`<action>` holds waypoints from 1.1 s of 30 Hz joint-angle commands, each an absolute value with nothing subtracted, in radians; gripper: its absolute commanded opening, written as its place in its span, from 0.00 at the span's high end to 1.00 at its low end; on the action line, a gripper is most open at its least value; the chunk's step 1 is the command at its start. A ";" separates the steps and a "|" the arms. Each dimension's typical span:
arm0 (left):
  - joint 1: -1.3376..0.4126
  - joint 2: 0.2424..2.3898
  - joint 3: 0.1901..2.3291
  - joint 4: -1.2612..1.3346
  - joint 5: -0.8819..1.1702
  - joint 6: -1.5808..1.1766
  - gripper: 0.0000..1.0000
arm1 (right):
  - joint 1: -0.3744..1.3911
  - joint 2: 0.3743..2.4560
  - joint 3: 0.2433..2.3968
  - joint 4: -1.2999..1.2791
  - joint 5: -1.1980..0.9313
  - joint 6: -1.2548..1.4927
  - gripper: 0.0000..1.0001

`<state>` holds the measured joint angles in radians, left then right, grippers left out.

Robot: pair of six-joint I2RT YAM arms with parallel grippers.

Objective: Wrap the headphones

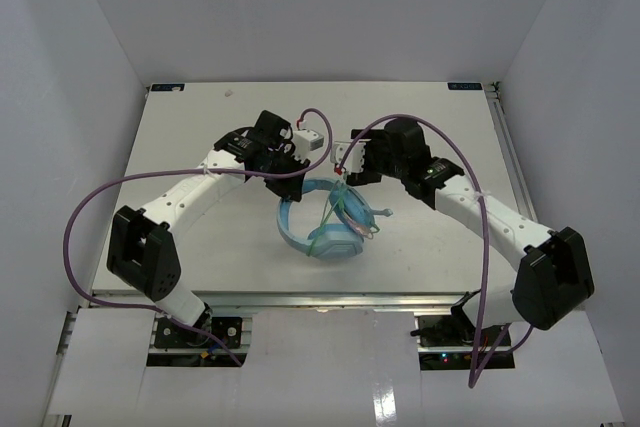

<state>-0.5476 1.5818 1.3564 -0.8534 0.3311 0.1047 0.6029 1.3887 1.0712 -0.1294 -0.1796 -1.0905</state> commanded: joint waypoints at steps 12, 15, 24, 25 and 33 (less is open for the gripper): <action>-0.529 1.584 1.437 -0.827 0.317 0.066 1.00 | 0.411 1.398 1.137 -0.161 -0.288 -0.840 0.22; -0.504 1.613 1.449 -0.803 0.312 0.044 1.00 | 0.372 1.382 1.161 -0.167 -0.299 -0.703 0.23; -0.490 1.834 1.562 -0.687 0.211 -0.066 1.00 | 0.328 1.231 1.135 -0.189 -0.281 -0.400 0.19; -0.488 1.869 1.586 -0.672 0.200 -0.083 1.00 | 0.321 1.213 1.119 -0.189 -0.294 -0.377 0.18; -0.486 2.110 1.791 -0.585 0.099 -0.163 1.00 | 0.299 1.039 0.970 -0.182 -0.388 -0.282 0.18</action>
